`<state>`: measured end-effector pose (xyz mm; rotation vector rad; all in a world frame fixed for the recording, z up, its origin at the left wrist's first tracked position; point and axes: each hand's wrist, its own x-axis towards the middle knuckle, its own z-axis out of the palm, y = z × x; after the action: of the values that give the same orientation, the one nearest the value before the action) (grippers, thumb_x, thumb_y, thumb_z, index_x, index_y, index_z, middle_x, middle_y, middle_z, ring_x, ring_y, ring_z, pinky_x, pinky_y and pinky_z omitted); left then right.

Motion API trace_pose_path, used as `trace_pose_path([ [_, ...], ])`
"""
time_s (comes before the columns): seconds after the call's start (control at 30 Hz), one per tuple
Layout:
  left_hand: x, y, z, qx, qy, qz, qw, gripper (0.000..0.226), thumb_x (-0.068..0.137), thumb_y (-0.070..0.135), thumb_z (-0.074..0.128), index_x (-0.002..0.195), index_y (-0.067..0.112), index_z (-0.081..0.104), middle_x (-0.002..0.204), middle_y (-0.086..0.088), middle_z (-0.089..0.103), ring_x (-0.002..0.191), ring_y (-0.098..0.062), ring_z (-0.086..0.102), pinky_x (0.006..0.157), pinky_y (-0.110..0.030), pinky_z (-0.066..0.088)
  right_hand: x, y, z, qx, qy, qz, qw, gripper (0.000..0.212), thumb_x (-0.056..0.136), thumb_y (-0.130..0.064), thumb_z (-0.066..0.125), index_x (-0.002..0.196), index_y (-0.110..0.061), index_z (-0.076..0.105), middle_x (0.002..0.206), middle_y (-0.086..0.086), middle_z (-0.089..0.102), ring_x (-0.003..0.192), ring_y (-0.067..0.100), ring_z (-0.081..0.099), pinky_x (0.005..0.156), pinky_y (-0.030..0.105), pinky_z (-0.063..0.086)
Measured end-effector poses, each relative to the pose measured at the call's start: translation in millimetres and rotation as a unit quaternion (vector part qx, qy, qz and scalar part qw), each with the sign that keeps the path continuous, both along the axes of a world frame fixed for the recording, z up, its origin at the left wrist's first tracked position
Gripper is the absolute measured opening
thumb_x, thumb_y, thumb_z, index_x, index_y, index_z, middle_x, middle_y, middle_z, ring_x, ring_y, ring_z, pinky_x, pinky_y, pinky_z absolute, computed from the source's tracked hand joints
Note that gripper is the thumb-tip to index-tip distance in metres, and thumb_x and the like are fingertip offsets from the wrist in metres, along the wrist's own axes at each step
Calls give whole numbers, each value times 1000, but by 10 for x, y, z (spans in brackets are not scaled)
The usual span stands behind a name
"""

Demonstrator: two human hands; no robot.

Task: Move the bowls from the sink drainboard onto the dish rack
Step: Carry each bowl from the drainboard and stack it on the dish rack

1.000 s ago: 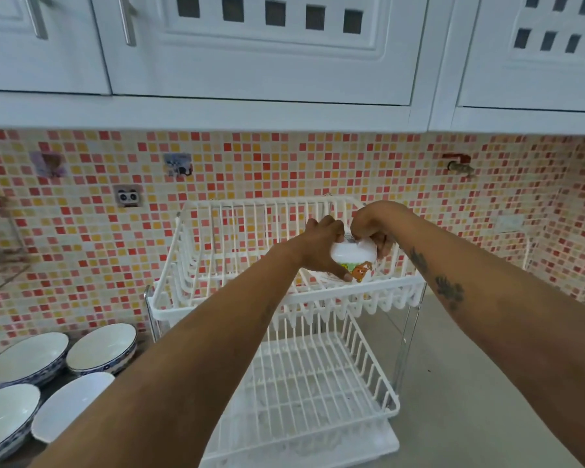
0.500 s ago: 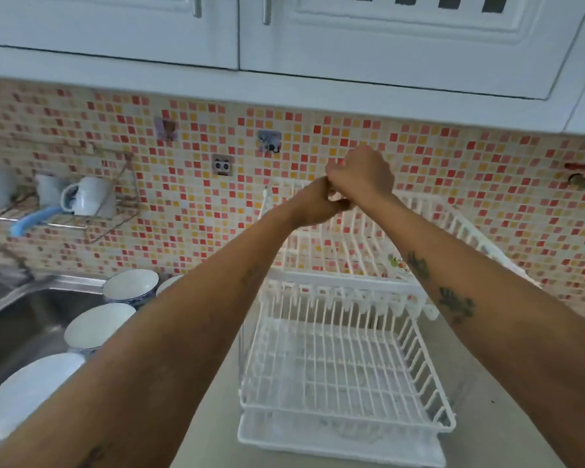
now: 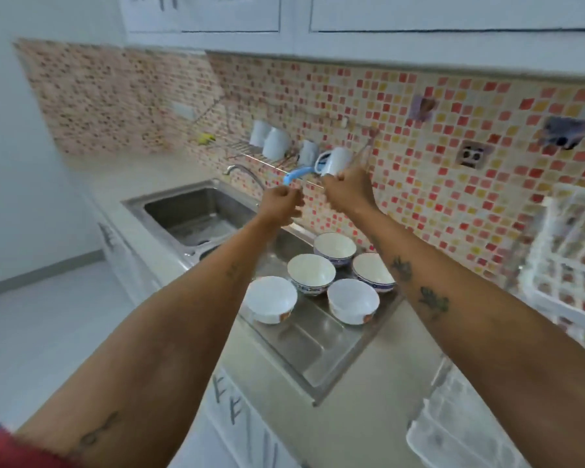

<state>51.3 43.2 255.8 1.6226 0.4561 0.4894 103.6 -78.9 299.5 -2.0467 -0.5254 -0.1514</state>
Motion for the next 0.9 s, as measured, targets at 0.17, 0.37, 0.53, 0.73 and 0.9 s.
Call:
trace_pose_path([
  [0.17,-390,813,-483,-65,65,73,993,60,100,55,31,85,7,63,81,-11,62,64,-20,53,56,-25,38,72,624,-749,42,190,47,980,27,83,-27,51,82,-5,67,73,6,64,59,21,57,55,24,47],
  [0.37,-432,1239,-1290,-150,139,118,972,64,98,60,25,75,10,58,73,-7,57,60,-17,48,57,-25,37,399,854,-1874,12,359,-32,933,31,76,-35,52,89,-11,65,80,5,57,67,22,53,54,27,39],
  [0.53,-267,1292,-1970,-224,228,92,943,75,90,71,33,123,8,57,102,-7,57,83,-20,52,74,-33,43,438,729,-2511,1,421,-123,899,58,85,-23,49,138,1,42,123,18,56,109,33,57,93,39,49],
  [0.73,-26,1130,-2439,-270,268,48,923,75,88,71,37,142,19,41,130,-9,49,120,-38,50,93,-51,50,421,752,-2817,-6,452,-92,887,45,77,-34,66,118,-24,51,120,11,63,95,33,64,64,39,57],
  [0.9,142,1041,-2530,-235,208,104,944,61,99,52,33,131,6,55,123,-17,62,117,-36,60,104,-48,48,329,890,-2825,28,505,-56,861,30,98,-27,49,127,-19,50,112,7,58,94,26,61,75,44,56],
])
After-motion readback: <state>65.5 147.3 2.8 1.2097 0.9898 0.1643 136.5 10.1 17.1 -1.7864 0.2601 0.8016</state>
